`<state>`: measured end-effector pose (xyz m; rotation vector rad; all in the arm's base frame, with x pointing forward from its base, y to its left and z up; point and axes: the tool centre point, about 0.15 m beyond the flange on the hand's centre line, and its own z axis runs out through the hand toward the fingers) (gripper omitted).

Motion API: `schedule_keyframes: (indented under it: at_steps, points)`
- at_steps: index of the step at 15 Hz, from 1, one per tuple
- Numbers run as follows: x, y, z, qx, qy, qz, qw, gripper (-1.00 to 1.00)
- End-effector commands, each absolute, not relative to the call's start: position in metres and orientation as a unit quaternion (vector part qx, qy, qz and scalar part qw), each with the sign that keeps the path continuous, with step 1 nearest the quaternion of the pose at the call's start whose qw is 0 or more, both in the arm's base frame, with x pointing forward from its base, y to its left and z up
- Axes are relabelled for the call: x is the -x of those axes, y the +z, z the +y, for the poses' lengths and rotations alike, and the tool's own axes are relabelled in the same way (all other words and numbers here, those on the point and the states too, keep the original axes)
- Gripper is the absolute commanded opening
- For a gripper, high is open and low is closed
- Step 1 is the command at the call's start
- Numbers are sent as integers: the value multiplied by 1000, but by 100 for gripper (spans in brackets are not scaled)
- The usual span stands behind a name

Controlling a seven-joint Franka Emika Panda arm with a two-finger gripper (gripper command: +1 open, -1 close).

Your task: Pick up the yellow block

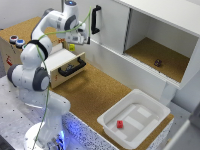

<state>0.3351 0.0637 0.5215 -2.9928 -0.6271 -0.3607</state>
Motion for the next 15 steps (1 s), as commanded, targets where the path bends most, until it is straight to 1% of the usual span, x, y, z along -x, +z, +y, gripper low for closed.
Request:
schedule_keyframes:
  at_steps: [1, 4, 6, 14, 15]
  points:
    - [-366, 511, -30, 981, -141, -129, 40, -100]
    - [-381, 490, -79, 981, -136, -126, 53, -100]
    - [-389, 485, -109, 980, -142, -123, 60, -100]
    - [-440, 496, -192, 970, -207, -117, 56, -100]
    - [-447, 497, -202, 967, -216, -119, 63, -100]
